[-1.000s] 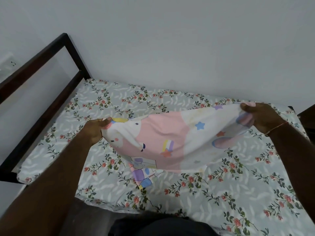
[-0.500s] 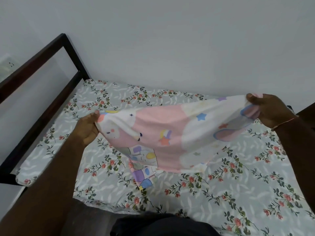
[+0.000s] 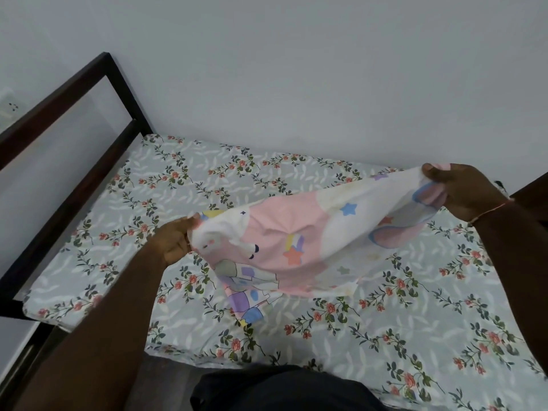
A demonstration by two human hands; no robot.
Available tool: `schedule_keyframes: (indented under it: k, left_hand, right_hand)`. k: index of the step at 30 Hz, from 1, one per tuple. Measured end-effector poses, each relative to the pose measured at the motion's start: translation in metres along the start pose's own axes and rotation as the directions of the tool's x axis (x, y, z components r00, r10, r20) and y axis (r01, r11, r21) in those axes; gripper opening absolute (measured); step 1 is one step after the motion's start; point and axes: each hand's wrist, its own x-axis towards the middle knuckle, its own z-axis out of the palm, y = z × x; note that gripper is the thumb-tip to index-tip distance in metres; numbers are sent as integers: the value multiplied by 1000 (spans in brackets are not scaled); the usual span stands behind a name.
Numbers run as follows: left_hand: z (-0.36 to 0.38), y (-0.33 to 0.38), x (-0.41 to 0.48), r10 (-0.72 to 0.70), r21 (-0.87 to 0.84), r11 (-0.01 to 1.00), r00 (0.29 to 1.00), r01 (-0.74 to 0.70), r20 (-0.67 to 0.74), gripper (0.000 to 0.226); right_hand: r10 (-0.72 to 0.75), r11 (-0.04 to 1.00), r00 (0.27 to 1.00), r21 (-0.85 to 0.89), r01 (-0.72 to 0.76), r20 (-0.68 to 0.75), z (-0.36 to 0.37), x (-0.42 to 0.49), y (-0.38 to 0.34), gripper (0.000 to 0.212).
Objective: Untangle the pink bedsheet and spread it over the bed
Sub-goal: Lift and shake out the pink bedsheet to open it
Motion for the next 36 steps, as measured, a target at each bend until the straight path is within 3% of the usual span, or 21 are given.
schedule_keyframes:
  k: [3,7,10,12,15,18,21,23,25,26,29,31,33,36]
  left_hand:
    - [7,-14,-4,-165,78,983,986,164,2,29]
    - [6,0,-2,-174,93,981,984,170,36,27]
    - [-2,11,-3,-165,112,981,984,156,74,27]
    - [-4,18,-6,-103,107,989,994,98,47,24]
    - [-9,32,-14,29,70,997,1000,-29,1,24]
    - [-18,56,-24,156,22,987,985,-159,78,24]
    - [-16,80,-36,159,-18,987,951,-160,267,30]
    - [-10,78,-38,42,127,988,939,-91,342,31]
    - [0,67,-37,-24,266,963,961,-52,275,16]
    - [3,64,-35,-1,300,951,974,-70,228,22]
    - [0,72,-28,190,211,953,970,-219,149,20]
    - [-6,88,-27,286,64,952,944,-300,166,22]
    - [-3,95,-29,265,32,960,941,-277,211,26]
    - [8,88,-27,207,222,944,962,-245,180,22]
  right_hand:
    - [22,1000,1000,-10,-22,-7,-1,2,6,7]
    - [56,997,998,-58,-55,12,2,-3,8,51]
    - [58,998,997,-27,-57,45,0,-8,5,43]
    - [66,998,996,-24,-65,53,-4,-11,3,46]
    - [68,994,996,-86,-63,50,-19,-11,4,78]
    - [87,988,996,-131,-82,36,-35,-12,-1,89]
    - [64,989,998,-135,-65,-8,-47,-10,-3,87]
    - [30,989,997,-145,-39,-66,-48,-8,-2,84]
    - [0,984,996,-175,-16,-91,-47,-5,2,84]
    - [-11,983,996,-185,-6,-91,-46,-5,3,86]
    - [-31,981,997,-194,17,-70,-40,-10,-7,83]
    - [-60,992,996,-112,53,-68,-43,-7,-17,51]
    - [-84,996,995,-24,83,-54,-48,-2,-20,31]
    - [21,961,999,-275,-8,47,-36,-2,-2,37]
